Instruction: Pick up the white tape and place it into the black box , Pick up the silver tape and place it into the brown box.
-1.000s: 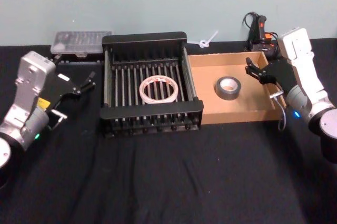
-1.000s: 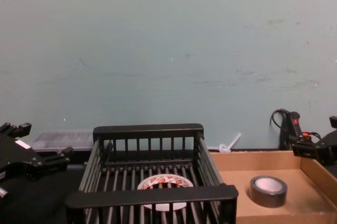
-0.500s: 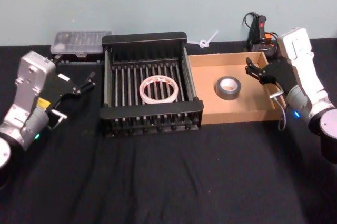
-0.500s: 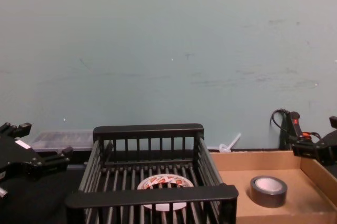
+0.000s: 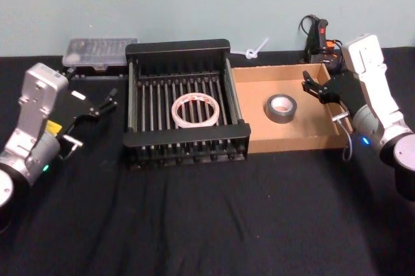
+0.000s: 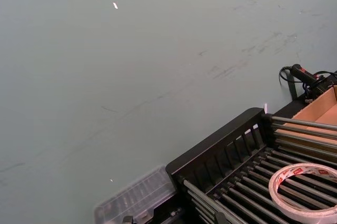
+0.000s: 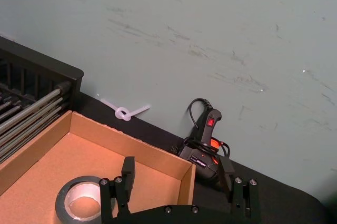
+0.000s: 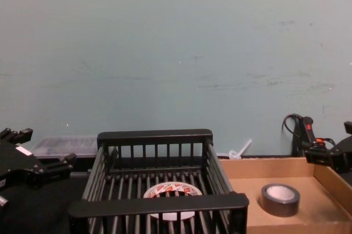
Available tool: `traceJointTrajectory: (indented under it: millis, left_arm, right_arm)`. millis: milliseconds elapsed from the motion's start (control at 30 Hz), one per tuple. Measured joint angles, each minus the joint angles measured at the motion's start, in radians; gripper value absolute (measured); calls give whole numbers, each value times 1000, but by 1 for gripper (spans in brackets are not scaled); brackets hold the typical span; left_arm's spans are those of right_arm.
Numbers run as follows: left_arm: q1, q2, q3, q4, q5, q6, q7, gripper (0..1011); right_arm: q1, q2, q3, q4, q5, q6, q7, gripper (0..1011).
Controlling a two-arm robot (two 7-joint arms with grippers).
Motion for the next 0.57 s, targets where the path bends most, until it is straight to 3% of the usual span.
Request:
traceJointTrajectory:
  millis: [567]
  left_arm:
    - [0, 0, 0, 0, 0, 0, 0, 1001]
  right_arm:
    - [0, 0, 0, 0, 0, 0, 0, 1002]
